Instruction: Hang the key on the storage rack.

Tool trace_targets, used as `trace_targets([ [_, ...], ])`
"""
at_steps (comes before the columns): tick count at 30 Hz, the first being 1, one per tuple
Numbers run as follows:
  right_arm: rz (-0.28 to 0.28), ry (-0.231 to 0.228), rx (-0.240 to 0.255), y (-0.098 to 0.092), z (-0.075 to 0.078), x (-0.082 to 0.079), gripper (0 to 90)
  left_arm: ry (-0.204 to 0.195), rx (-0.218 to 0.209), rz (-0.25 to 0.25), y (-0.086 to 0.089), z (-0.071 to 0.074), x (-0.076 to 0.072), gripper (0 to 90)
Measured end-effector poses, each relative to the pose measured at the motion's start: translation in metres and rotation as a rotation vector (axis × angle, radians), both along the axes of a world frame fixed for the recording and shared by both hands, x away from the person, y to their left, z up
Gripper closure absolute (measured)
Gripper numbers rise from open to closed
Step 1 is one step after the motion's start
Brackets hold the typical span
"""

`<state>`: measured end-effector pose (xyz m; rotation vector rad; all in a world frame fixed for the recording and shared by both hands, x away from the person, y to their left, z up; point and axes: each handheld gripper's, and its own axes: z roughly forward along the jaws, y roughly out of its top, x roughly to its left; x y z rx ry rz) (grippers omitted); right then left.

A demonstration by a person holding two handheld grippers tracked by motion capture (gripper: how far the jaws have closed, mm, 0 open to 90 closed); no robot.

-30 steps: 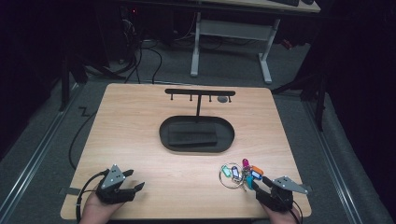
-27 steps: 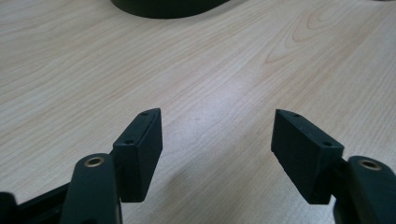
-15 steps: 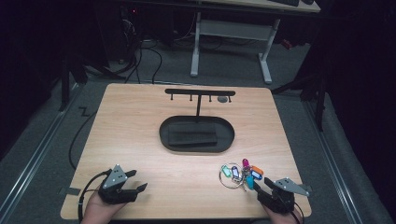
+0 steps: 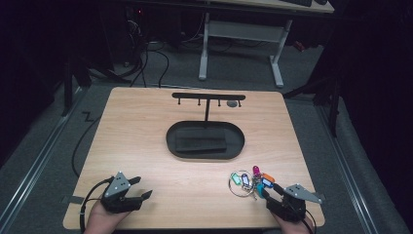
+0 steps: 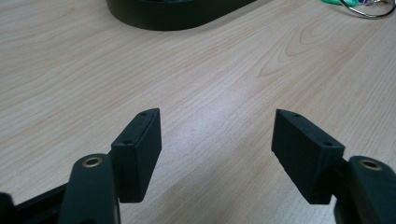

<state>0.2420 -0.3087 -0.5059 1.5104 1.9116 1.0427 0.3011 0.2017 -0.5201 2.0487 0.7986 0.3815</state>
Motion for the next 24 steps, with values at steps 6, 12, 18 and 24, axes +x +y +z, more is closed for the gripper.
trace_targets([
  [6,0.04,0.017,-0.059,0.01,0.024,0.012,45.7,-0.002,-0.002,0.0,0.002,0.001,-0.001,33.9],
  [12,0.075,0.062,-0.098,0.023,0.042,0.026,45.8,-0.01,0.01,-0.005,0.0,0.001,-0.004,34.0],
  [18,0.096,0.102,-0.163,0.039,0.052,0.038,45.1,-0.021,0.008,-0.02,-0.002,0.002,-0.006,34.0],
  [24,0.177,0.205,-0.222,0.051,0.055,0.058,42.9,-0.045,0.049,-0.029,-0.002,0.001,-0.006,36.1],
])
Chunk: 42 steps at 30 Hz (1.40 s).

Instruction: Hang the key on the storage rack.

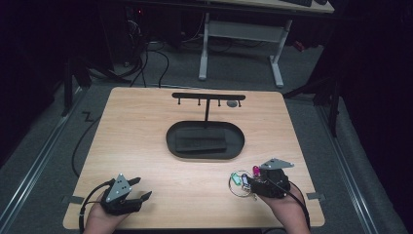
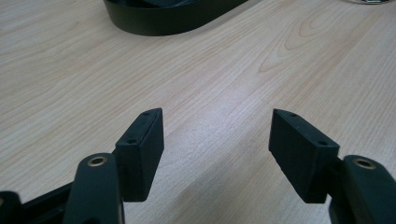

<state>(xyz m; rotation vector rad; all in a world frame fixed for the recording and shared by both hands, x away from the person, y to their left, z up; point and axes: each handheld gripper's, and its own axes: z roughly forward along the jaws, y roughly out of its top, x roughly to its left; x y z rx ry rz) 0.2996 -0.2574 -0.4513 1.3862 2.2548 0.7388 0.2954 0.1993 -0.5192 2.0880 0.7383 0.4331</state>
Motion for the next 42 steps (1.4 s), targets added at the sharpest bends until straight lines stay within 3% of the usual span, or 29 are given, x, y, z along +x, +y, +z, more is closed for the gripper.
trace_targets([
  [4,0.037,0.078,-0.066,0.006,0.0,0.016,43.6,0.004,0.028,-0.01,-0.001,-0.002,-0.002,35.2],
  [18,0.13,0.215,-0.227,0.038,-0.008,0.058,38.4,0.02,0.037,-0.024,0.0,-0.004,-0.002,34.4],
  [20,0.171,0.254,-0.264,0.041,-0.014,0.067,39.3,0.021,0.037,-0.027,0.0,-0.004,-0.002,34.4],
  [26,0.202,0.327,-0.308,0.045,-0.022,0.079,40.1,0.021,0.045,-0.032,0.0,-0.005,-0.002,34.3],
  [32,0.243,0.367,-0.352,0.053,-0.031,0.085,42.1,0.02,0.045,-0.034,0.0,-0.004,-0.002,34.3],
  [38,0.275,0.36,-0.375,0.057,-0.031,0.085,59.3,0.025,0.044,-0.033,0.001,-0.005,-0.001,34.2],
  [39,0.28,0.359,-0.381,0.057,-0.03,0.084,63.5,0.026,0.045,-0.033,0.0,-0.005,-0.001,34.2],
  [40,0.291,0.354,-0.389,0.057,-0.029,0.083,73.0,0.026,0.046,-0.034,0.0,-0.005,-0.001,34.1],
  [41,0.291,0.354,-0.389,0.057,-0.029,0.083,73.0,0.027,0.046,-0.034,0.0,-0.005,-0.001,34.1],
  [42,0.302,0.355,-0.392,0.056,-0.027,0.081,80.7,0.028,0.046,-0.035,0.0,-0.005,-0.001,34.1],
])
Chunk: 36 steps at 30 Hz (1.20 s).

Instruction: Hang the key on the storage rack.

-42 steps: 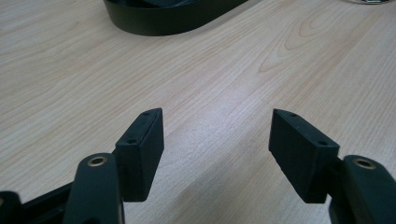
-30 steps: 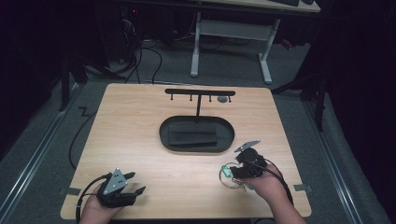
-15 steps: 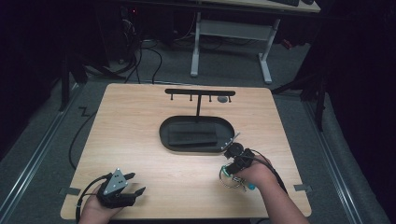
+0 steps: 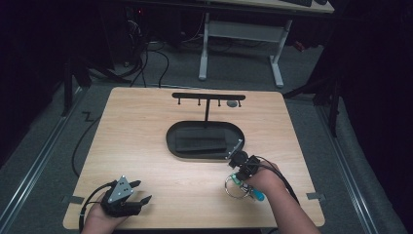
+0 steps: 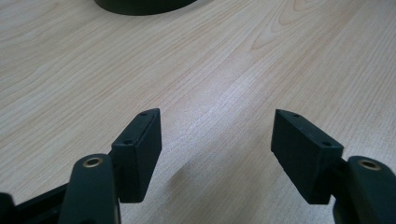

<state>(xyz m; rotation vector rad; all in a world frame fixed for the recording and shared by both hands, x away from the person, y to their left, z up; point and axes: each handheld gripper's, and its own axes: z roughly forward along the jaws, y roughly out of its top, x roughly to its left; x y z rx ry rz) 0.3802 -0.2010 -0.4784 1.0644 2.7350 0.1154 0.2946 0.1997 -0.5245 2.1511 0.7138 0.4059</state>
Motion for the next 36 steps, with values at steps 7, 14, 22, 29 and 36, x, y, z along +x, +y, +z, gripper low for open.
trace_targets([
  [7,0.013,-0.015,0.02,-0.002,0.008,-0.007,86.3,0.003,-0.001,0.001,0.0,0.0,0.0,34.0],
  [14,0.011,-0.019,0.045,-0.01,0.036,-0.014,86.6,0.001,-0.012,0.007,0.002,0.0,0.0,33.8],
  [22,0.012,-0.036,0.045,-0.013,0.079,-0.023,87.0,0.0,-0.015,0.005,0.001,0.0,0.0,33.6],
  [29,-0.002,-0.062,0.046,-0.015,0.113,-0.026,87.1,-0.004,-0.025,0.008,0.003,-0.001,0.001,33.0],
  [36,-0.04,-0.093,0.073,-0.018,0.141,-0.027,87.1,-0.002,-0.029,0.009,0.003,0.0,0.0,33.0],
])
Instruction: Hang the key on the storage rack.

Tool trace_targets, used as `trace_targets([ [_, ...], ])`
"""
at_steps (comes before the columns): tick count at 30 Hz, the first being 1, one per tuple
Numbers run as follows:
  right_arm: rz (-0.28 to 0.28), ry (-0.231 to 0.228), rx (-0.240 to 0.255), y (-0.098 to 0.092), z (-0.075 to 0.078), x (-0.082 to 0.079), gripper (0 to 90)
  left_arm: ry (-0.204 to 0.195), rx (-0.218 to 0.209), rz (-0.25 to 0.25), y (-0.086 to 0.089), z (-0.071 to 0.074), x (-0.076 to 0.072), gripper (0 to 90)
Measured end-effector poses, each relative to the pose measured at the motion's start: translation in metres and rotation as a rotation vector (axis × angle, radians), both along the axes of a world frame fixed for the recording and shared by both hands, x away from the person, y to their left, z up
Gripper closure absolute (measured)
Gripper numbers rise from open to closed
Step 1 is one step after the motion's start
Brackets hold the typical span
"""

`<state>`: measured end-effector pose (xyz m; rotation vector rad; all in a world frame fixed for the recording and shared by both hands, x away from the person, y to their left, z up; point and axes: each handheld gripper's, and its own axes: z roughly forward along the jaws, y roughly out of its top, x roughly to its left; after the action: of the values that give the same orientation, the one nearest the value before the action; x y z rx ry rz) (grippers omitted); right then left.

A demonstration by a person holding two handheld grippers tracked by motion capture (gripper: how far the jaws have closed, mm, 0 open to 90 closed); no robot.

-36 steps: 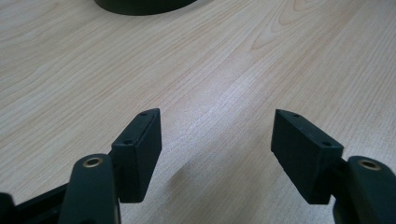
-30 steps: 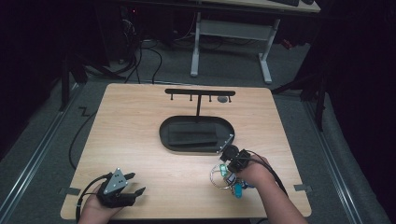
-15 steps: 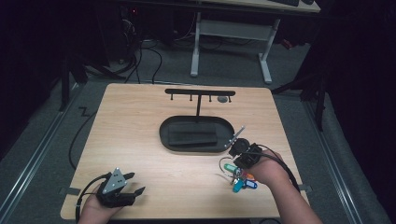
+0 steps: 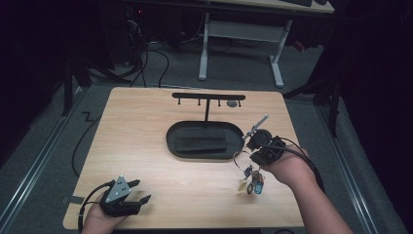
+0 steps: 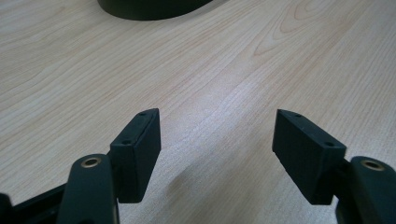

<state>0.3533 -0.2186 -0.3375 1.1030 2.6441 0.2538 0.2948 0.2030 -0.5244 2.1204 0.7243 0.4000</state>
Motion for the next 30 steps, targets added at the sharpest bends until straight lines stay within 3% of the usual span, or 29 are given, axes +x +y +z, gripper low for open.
trace_targets([
  [5,0.001,0.009,0.028,-0.001,0.015,0.001,87.1,-0.006,-0.005,0.0,0.0,0.0,-0.001,32.9],
  [10,0.006,0.012,0.027,0.0,0.027,0.0,87.1,-0.022,-0.017,0.004,0.0,0.0,-0.001,32.5],
  [14,-0.011,-0.006,0.05,-0.001,0.037,0.0,87.2,-0.026,-0.042,0.0,0.0,0.001,-0.001,32.4],
  [19,-0.018,0.009,0.08,-0.003,0.039,0.003,87.1,-0.027,-0.066,-0.01,0.0,0.003,-0.001,32.4],
  [25,-0.038,0.004,0.09,-0.007,0.041,0.011,87.2,-0.027,-0.051,-0.02,-0.002,0.001,-0.001,32.3],
  [30,-0.068,-0.001,0.104,-0.012,0.036,0.016,87.2,-0.04,-0.063,-0.027,-0.002,0.004,-0.004,32.3],
])
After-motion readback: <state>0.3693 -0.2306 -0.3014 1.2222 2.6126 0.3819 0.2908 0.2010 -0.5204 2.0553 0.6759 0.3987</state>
